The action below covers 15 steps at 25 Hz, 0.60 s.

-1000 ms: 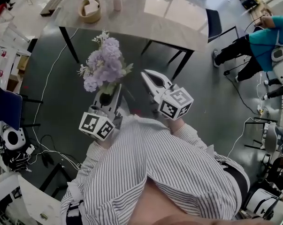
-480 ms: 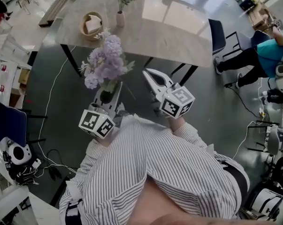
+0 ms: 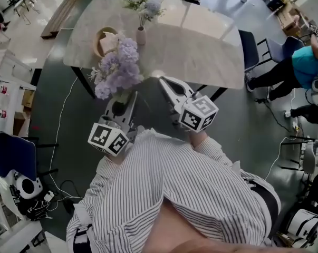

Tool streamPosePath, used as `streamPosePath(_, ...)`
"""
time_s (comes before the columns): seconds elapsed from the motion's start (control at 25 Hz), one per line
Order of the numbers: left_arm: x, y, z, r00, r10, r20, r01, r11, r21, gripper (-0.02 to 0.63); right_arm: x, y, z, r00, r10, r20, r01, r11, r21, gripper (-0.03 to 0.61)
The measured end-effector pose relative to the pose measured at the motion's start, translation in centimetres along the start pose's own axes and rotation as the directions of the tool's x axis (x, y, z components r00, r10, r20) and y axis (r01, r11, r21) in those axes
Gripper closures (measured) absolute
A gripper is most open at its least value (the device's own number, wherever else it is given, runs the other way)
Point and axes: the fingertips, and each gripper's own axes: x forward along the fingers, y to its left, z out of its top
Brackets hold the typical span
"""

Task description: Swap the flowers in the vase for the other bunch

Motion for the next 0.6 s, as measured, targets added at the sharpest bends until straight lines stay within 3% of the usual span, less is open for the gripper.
streamPosePath(0.36,1.2,6.3,1.6,0.999,-0.025,-0.021,0.025,1.000,0.008,0.565,6.4,-1.0,-0.1,1.000,-0.025,0.003,0.025,1.000,0.020,0.561)
streamPosePath(0.6,1.6,7.6,0.9,0.998,-0.042,-0.047,0.041,0.999,-0.021,0.565,7.3,-1.6,-0.9,0.999,-0.052,-0.017,0.052,0.999,0.013,0.563)
